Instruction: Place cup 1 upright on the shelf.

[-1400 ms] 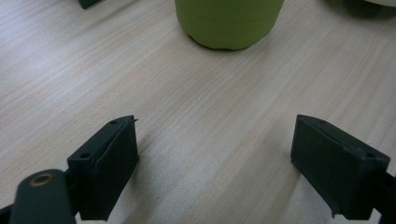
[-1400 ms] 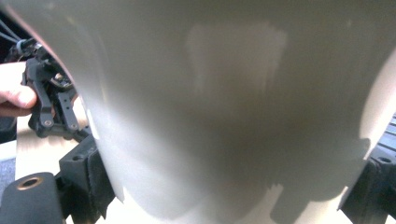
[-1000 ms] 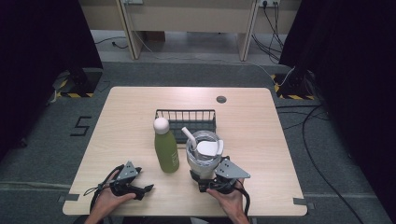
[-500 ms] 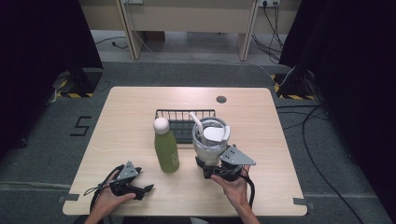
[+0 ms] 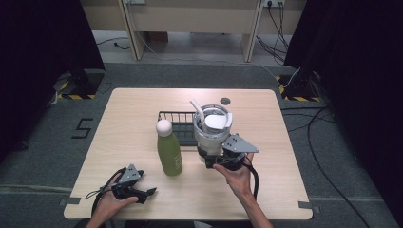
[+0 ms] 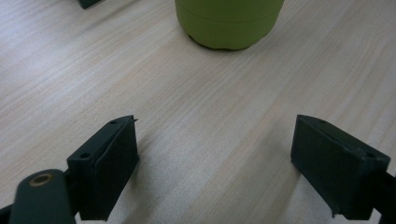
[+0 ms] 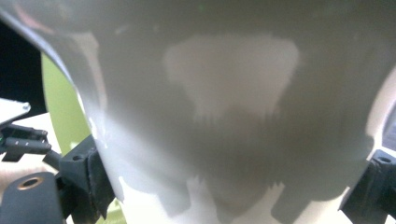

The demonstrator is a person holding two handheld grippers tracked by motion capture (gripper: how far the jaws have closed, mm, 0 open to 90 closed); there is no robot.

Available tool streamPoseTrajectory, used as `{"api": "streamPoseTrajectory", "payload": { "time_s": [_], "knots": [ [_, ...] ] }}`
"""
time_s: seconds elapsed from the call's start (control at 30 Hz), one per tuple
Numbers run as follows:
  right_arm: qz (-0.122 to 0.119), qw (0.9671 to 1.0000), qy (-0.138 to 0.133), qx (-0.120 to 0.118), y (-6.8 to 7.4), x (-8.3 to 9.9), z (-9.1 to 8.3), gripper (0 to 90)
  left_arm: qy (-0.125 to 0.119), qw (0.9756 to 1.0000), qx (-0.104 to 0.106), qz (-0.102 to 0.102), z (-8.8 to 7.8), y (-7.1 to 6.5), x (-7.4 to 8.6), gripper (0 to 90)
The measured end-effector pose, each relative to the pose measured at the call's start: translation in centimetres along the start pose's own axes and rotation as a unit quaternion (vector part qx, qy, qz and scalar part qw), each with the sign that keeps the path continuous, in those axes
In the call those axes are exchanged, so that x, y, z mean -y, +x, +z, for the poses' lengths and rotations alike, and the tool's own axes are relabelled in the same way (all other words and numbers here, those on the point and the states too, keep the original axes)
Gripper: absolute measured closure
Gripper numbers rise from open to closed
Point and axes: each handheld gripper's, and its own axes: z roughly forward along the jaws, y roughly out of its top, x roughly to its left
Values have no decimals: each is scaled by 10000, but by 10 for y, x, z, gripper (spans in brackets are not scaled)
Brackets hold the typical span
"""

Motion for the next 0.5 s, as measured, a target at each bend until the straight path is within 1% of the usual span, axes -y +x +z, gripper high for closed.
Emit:
{"api": "streamPoseTrajectory", "payload": {
  "time_s": [0.2,0.23,0.27,0.4,0.43,0.5],
  "knots": [
    [71,10000,-31,22,-11,-17,12,108,0,10000,-2,1,0,0,0,141],
    [71,10000,-31,22,-11,-17,12,108,0,10000,-2,1,0,0,0,141],
    [59,10000,-28,44,-14,-22,16,107,-2,10000,1,-2,0,0,0,141],
    [20,10000,17,96,-19,-29,23,108,-1,10000,0,0,0,0,0,142],
    [23,9999,45,100,-22,-33,28,108,-1,10000,-1,1,0,0,0,141],
    [26,9999,50,107,-23,-34,30,107,-1,10000,0,1,0,0,0,142]
  ]
}}
